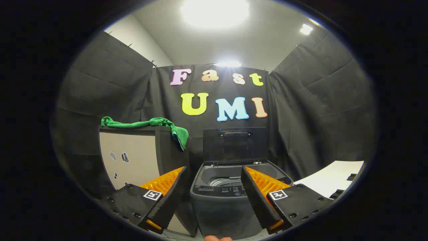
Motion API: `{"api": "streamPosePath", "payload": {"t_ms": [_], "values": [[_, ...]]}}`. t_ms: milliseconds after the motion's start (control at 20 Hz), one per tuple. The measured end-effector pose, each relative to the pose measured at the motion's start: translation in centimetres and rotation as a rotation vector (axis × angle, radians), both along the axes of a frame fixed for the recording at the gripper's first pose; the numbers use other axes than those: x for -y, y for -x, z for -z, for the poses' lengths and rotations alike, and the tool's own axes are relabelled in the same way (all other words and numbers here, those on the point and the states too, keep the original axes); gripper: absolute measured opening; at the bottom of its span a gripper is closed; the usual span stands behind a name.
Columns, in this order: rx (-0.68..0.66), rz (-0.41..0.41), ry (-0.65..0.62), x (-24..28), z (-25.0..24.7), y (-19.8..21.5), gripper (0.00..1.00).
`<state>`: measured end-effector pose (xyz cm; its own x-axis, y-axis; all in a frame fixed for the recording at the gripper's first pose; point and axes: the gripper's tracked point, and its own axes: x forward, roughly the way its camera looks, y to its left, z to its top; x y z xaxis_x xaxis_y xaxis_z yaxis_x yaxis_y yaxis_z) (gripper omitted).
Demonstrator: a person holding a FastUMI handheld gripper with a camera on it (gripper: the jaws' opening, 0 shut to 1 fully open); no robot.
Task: Put the clothes into the washing machine and then close the washing machine lid.
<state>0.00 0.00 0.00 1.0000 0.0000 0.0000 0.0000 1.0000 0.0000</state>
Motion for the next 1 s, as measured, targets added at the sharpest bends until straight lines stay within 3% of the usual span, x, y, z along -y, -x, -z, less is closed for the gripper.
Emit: {"api": "streamPosePath", "payload": {"t_ms": [1000], "values": [[-0.022, 0.016, 0.009, 0.3, 0.78, 0.11, 1.0]]}}
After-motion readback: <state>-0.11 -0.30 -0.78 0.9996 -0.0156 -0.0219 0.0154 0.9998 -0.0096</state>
